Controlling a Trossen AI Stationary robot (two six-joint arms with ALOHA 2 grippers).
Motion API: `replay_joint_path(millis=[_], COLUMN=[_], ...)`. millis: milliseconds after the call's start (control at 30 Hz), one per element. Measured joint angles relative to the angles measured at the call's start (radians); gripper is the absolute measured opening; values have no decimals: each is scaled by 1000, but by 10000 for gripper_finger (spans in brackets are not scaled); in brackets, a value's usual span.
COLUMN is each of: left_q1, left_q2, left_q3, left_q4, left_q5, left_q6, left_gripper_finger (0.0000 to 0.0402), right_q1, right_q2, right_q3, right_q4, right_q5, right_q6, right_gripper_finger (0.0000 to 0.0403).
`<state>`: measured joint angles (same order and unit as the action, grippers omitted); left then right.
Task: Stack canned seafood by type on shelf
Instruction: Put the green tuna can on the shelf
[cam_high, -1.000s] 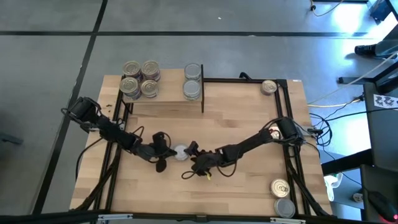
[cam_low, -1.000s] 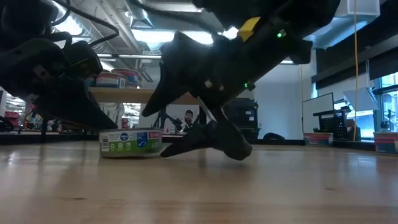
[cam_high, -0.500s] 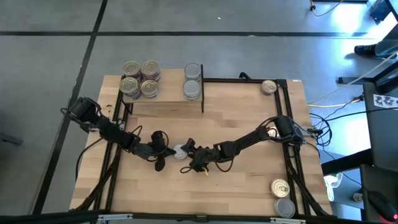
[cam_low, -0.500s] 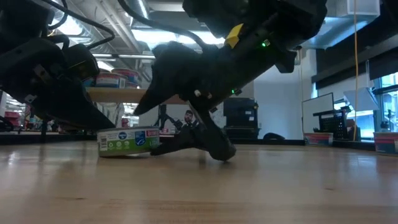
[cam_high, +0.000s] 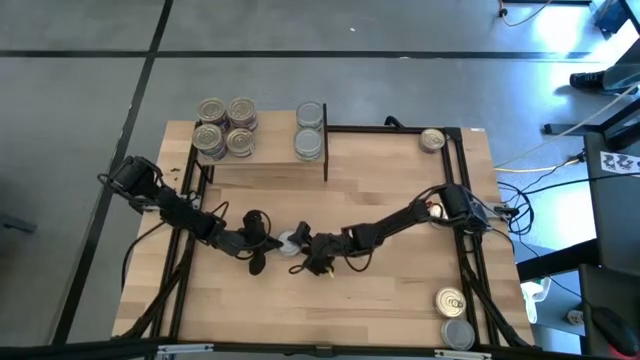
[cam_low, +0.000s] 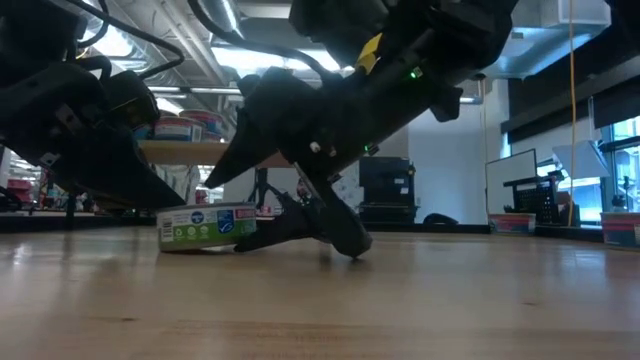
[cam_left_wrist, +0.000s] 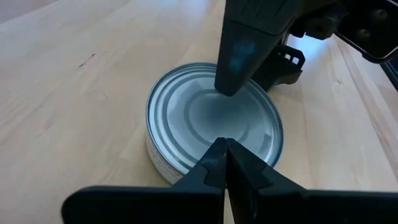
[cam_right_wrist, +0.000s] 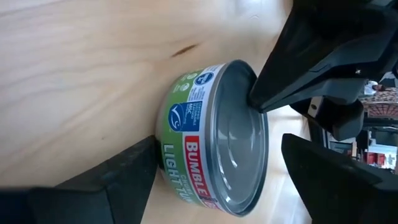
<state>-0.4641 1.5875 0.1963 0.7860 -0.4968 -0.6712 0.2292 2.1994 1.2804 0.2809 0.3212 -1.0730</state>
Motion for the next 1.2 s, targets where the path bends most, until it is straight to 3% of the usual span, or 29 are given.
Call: replay_joint_path(millis=[267,667,800,1000,1200], left_q1=[0,0,0,1,1], left_q2=[0,0,0,-2,-16], left_q3=[0,0,-1,-3,-3], left_q4=[0,-1,0,18,26], left_q5=[-2,-8,-14,-38,-36], left_q6=[0,-7,-7,-3,22], left_gripper_finger=[4,5,5,5,5], right_q1=[-8,-20,-20,-19,-5], right_q2=[0,31,31,31,18], right_q3=[2,-2,-2,-3,-3], right_q4=[-78,4,4,8,2], right_q5=[1,-15,-16,12,51], right_q6=[-8,-42,-17,32,61], right_gripper_finger=[335,330,282,157,156])
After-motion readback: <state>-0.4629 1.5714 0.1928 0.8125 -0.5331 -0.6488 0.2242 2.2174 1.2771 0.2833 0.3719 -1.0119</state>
